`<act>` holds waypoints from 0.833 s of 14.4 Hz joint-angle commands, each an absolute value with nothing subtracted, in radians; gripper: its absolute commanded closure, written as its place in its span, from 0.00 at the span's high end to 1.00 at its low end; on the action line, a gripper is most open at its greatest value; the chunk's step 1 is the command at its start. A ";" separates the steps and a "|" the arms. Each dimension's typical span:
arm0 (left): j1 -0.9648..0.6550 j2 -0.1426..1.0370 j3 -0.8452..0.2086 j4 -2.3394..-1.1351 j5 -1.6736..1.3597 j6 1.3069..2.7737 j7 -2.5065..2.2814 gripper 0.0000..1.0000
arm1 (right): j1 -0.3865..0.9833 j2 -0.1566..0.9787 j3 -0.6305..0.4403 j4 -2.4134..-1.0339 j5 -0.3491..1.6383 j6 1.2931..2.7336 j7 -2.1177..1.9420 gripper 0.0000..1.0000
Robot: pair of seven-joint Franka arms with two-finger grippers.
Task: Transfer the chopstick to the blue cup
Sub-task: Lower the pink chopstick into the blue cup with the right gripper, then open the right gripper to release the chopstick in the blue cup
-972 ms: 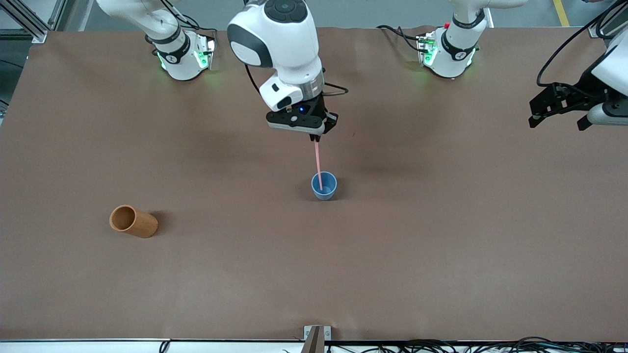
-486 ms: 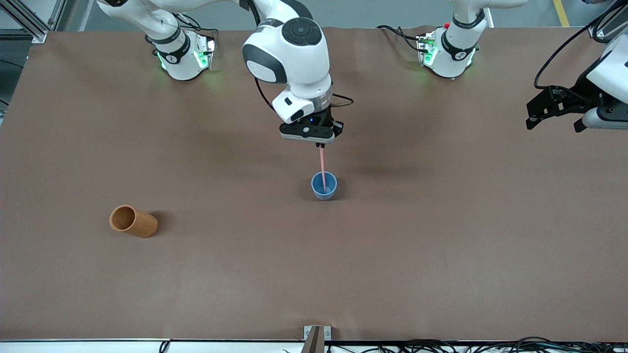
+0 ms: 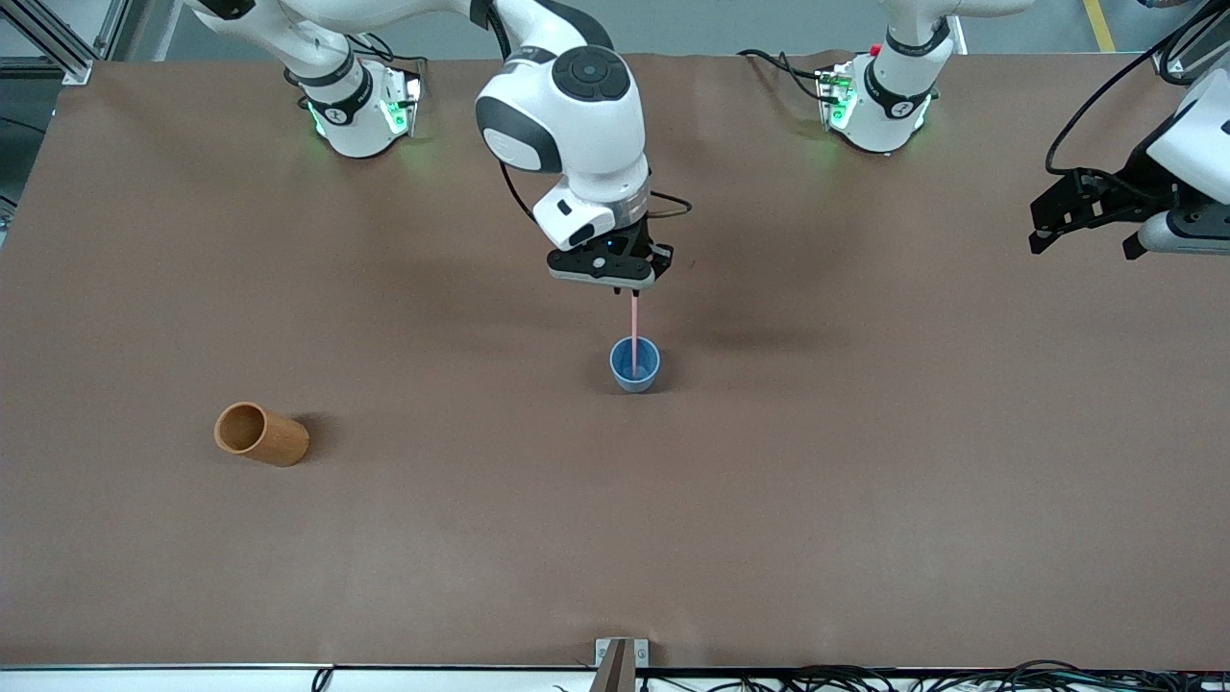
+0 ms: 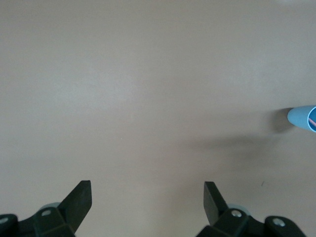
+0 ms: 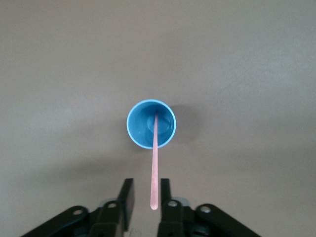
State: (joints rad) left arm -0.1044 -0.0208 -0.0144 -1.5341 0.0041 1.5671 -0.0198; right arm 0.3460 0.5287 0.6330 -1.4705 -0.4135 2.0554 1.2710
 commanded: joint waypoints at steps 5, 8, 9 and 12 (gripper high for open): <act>-0.103 -0.028 -0.014 -1.537 -0.006 1.555 0.000 1.00 | 0.174 0.364 0.646 -1.468 -0.379 1.856 1.036 1.00; -0.098 -0.018 -0.011 -1.517 -0.011 1.551 0.006 1.00 | 0.082 0.292 0.623 -1.465 -0.284 1.781 0.883 1.00; -0.101 -0.015 -0.011 -1.506 -0.014 1.549 0.000 1.00 | 0.075 0.269 0.586 -1.463 -0.249 1.766 0.849 1.00; -0.115 -0.014 -0.035 -1.502 0.006 1.543 -0.015 1.00 | 0.083 0.166 0.428 -1.470 -0.145 1.720 0.706 1.00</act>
